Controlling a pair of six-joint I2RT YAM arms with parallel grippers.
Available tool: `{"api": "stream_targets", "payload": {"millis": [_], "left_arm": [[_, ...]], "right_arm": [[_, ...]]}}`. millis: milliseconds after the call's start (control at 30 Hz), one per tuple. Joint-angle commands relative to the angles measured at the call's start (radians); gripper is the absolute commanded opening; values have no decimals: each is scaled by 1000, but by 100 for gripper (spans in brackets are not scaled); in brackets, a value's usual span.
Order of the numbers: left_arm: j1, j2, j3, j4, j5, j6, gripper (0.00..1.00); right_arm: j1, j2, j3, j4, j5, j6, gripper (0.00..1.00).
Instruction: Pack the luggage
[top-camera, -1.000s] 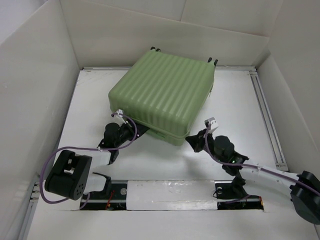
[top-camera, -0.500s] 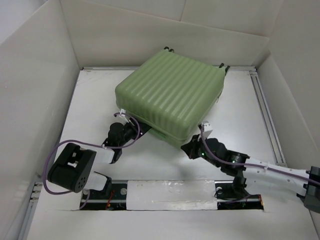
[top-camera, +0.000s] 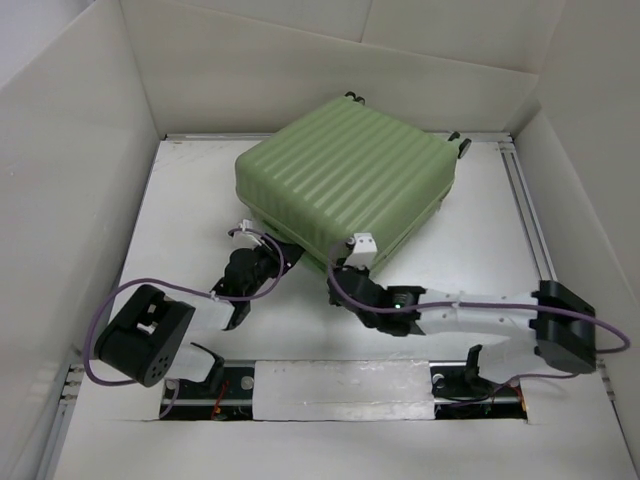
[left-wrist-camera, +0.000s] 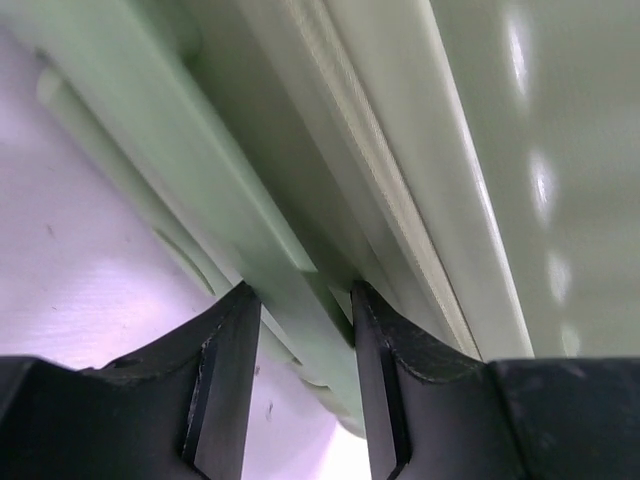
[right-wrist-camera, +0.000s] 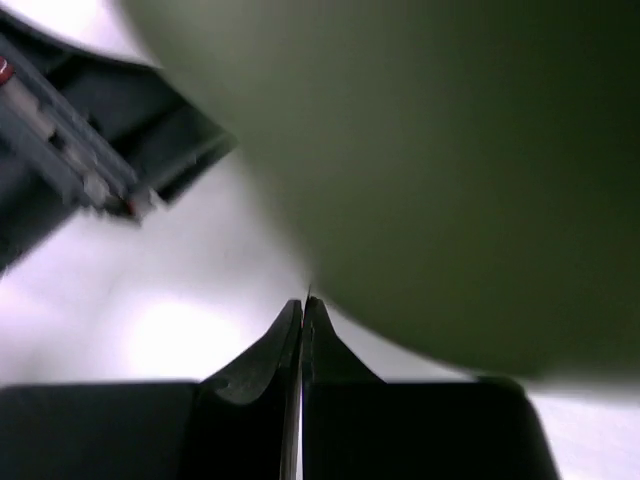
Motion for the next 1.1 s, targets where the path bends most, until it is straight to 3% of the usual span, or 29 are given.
{"api": "stream_targets", "payload": {"millis": [0,133,233,333,500,533,567,600,633,700,733,867,967,1067], "left_arm": [[-108,-27,8,127,164,11,0],[-108,-79,-14,127,184,48,0],[-108,-155,-25,29,173,83,0],[-108,-206,-25,-33,184,108,0],[-108,-341,-5,-141,218,148,3],[-108,-365,-14,-141,236,132,11],[-108,-392,-14,-161,247,122,22],[-108,-453,-14,-182,247,122,47],[-108,-491,-14,-245,247,122,57],[-108,-630,9,-352,197,164,68],[-108,-686,24,-485,163,183,71],[-108,-901,139,-732,-52,244,84],[-66,-813,263,-802,-146,279,86],[13,-585,461,-811,-86,293,87]], "right_arm": [[67,170,226,229,-187,19,0],[67,316,426,240,-159,-63,0],[67,359,478,200,-159,-73,0],[76,293,421,200,-152,-47,0],[97,50,110,200,-96,10,0],[97,-37,73,200,-96,38,2],[106,-78,41,191,-96,47,13],[106,-113,15,191,-123,47,30],[106,-165,-1,170,-134,47,52],[106,-202,11,61,-154,38,58],[106,-219,34,24,-165,38,61],[128,-338,68,-134,-132,27,65],[116,-397,94,-217,-29,27,60],[1,-431,163,-301,-27,-14,17]]}}
